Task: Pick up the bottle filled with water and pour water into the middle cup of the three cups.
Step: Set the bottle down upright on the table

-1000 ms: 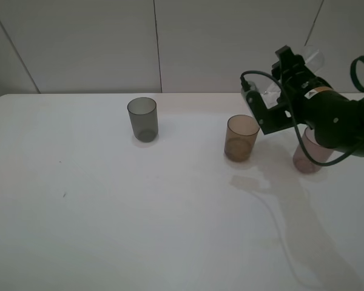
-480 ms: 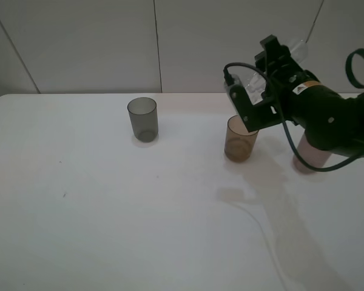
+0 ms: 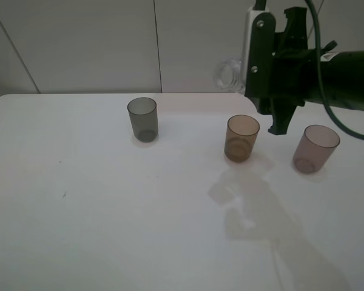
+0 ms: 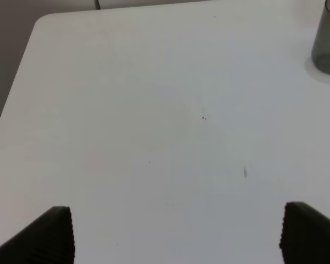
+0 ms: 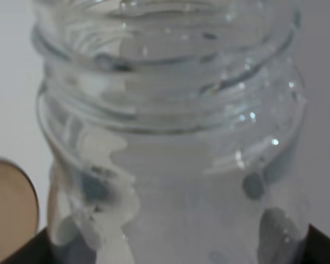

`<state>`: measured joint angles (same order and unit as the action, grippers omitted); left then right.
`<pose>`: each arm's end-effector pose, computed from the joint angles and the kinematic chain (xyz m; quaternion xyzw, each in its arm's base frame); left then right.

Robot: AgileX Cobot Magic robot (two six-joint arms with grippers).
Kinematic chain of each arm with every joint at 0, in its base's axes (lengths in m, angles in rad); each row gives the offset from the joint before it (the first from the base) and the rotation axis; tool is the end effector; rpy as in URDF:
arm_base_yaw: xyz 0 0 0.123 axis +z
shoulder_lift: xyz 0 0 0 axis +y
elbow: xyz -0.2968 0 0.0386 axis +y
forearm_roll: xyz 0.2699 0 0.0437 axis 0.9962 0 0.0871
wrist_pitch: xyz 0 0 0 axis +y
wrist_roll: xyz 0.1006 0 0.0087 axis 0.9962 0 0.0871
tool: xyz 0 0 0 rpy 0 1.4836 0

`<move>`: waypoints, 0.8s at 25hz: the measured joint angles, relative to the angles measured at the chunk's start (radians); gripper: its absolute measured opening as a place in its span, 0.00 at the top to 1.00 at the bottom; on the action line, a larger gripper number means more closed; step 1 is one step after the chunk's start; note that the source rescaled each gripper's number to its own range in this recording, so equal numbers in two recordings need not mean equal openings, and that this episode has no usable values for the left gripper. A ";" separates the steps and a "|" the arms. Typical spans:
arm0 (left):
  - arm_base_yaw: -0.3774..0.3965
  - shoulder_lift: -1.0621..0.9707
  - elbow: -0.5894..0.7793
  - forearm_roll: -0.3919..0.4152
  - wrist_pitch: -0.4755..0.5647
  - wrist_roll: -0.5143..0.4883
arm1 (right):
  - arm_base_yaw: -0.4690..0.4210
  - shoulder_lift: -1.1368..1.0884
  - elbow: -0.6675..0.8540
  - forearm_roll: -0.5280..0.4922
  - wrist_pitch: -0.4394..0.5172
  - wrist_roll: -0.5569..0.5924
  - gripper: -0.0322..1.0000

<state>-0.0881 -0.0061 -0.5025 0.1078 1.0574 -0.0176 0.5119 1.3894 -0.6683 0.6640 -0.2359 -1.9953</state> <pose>0.0083 0.0088 0.2848 0.0277 0.8484 0.0260 0.5279 0.2739 0.1373 0.2333 -0.6527 0.5365 -0.2709 0.4613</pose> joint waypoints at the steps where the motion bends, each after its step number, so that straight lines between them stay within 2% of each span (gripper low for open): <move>1: 0.000 0.000 0.000 0.000 0.000 0.000 | 0.000 -0.014 -0.021 -0.023 0.070 0.138 0.94; 5: 0.000 0.000 0.000 0.000 0.000 0.000 | 0.002 -0.027 -0.094 -0.137 0.225 0.629 0.94; 7: 0.000 0.000 0.000 0.000 0.000 0.000 | 0.015 -0.024 -0.108 -0.198 0.236 0.891 0.94; 10: 0.000 0.000 0.000 0.000 0.000 0.000 | 0.051 -0.001 -0.108 -0.254 0.209 1.151 0.94; 13: 0.000 0.000 0.000 0.000 0.000 0.000 | 0.100 0.051 -0.108 -0.274 0.130 1.274 0.94; 20: 0.000 0.000 0.000 0.000 0.000 0.000 | 0.214 0.253 -0.108 -0.245 -0.069 1.307 0.94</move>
<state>-0.0881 -0.0061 -0.5025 0.1078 1.0574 -0.0176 0.7256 1.6421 -0.7762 0.4189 -0.3047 -0.6884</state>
